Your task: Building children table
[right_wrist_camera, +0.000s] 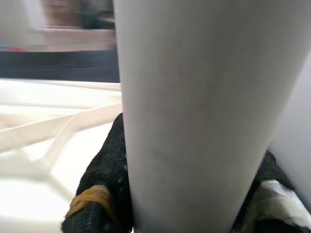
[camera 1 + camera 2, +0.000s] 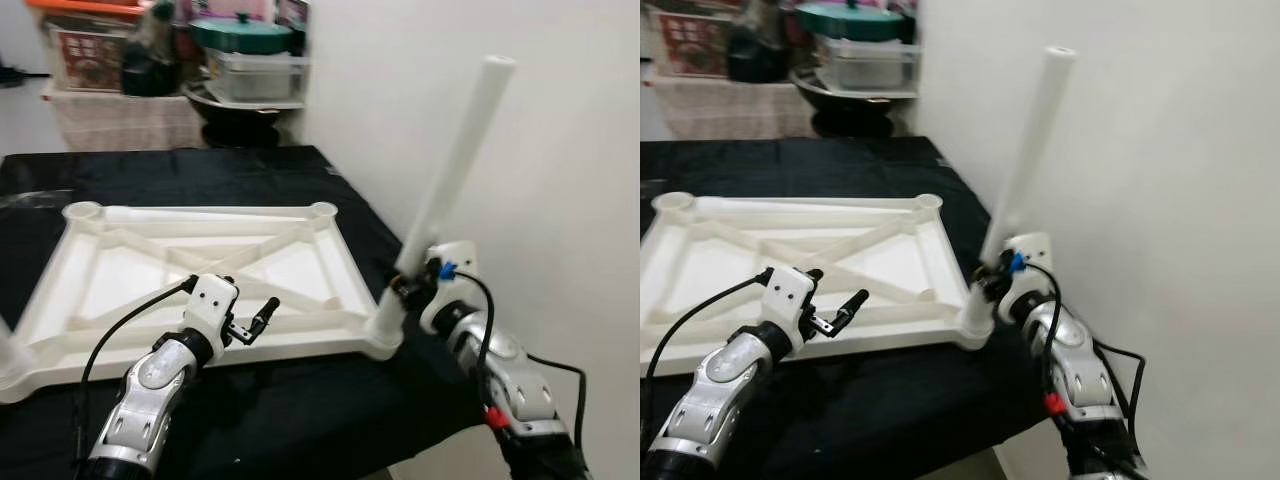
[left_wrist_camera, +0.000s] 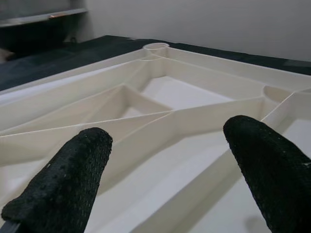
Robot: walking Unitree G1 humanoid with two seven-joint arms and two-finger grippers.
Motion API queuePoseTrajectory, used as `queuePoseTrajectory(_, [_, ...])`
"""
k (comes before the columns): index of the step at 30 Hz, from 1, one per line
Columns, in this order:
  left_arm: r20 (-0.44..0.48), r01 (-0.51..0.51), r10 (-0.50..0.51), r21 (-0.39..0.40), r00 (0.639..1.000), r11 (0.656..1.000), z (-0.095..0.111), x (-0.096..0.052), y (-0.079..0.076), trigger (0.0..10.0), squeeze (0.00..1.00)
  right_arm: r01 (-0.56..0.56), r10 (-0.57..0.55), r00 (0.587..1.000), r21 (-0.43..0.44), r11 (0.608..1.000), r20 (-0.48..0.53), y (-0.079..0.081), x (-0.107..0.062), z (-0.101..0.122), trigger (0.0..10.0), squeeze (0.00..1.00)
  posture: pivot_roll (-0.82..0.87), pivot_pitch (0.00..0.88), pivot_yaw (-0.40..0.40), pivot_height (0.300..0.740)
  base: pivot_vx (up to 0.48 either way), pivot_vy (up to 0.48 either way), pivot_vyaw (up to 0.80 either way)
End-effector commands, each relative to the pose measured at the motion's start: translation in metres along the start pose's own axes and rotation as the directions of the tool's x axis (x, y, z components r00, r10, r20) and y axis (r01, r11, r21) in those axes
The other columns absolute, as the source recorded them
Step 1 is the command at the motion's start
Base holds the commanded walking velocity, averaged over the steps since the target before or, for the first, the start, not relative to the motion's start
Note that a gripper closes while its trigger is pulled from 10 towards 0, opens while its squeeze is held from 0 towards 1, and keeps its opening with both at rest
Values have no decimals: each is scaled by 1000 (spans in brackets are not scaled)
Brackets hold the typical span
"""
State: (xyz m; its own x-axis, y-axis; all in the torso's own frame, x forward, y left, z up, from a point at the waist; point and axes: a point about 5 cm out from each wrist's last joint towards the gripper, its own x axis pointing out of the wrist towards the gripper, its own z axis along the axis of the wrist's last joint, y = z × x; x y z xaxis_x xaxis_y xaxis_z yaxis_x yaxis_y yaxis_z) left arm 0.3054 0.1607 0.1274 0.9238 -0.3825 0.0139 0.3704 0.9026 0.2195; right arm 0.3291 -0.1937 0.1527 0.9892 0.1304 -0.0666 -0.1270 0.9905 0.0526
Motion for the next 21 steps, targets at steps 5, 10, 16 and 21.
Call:
queuePoseTrajectory(5, [-14, 12, -11, 4, 1000, 1000, -2, 4, -3, 10000, 0, 409, -354, 875, 116, 905, -331, -29, -25, -73, 10000, 0, 50, 0, -134, 740, 0, 0, 0])
queuePoseTrajectory(10, [-16, 11, -11, 7, 1000, 1000, -2, 4, -3, 10000, 0, 388, -317, 892, 187, 903, -322, -9, -25, -76, 10000, 0, 49, 0, -133, 740, 0, 0, 0])
queuePoseTrajectory(16, [-19, 7, -6, 12, 1000, 1000, -3, 4, -2, 10000, 0, 142, -100, 982, 274, 951, -163, 35, -15, -55, 10000, 1000, 56, 0, -137, 740, 0, 0, 0])
queuePoseTrajectory(21, [-18, 4, -4, 13, 1000, 1000, -2, 4, -1, 10000, 0, -123, 131, 991, 286, 950, -10, 43, -14, -26, 10000, 0, 58, 0, -136, 740, 0, 0, 0])
